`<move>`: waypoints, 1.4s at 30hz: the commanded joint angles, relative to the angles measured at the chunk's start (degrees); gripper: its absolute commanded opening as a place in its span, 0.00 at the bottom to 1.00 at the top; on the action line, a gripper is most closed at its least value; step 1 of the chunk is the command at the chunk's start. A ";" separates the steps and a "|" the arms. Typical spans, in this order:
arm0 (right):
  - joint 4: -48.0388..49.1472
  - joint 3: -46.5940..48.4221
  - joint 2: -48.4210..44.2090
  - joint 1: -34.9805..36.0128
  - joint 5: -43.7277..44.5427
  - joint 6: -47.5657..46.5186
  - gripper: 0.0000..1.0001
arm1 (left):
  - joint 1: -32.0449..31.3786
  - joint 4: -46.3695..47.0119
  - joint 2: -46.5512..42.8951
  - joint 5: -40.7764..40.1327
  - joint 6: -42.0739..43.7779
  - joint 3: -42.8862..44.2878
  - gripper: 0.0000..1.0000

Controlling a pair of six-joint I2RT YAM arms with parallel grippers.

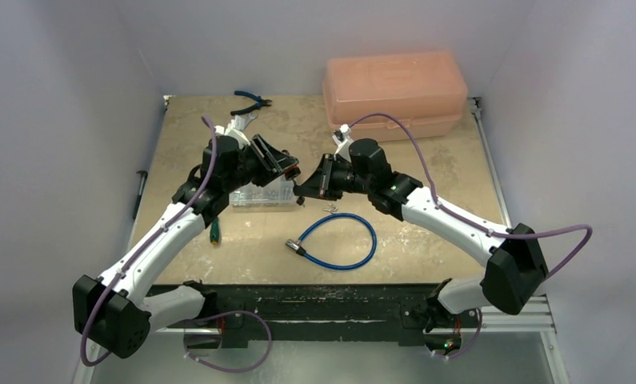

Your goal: Unlock with the key

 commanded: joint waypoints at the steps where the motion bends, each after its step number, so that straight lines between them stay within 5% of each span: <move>1: 9.09 0.10 0.45 -2.17 1.42 3.86 0.00 | -0.52 1.74 -2.97 3.66 -0.91 -0.67 0.00; 9: -7.49 10.14 2.30 -2.08 11.91 -10.75 0.00 | -0.54 -2.85 -0.57 2.93 -3.19 0.81 0.00; 20: -16.91 18.88 7.74 1.18 17.59 -15.14 0.00 | -0.78 -5.15 1.90 3.27 -5.35 2.90 0.00; 31: -10.67 13.64 4.37 0.64 17.80 -4.71 0.00 | -0.78 -1.85 0.89 4.18 -8.91 0.57 0.00; 42: -8.70 12.00 4.47 0.70 13.98 -4.36 0.00 | -0.78 -1.72 -0.17 4.06 -8.85 0.25 0.00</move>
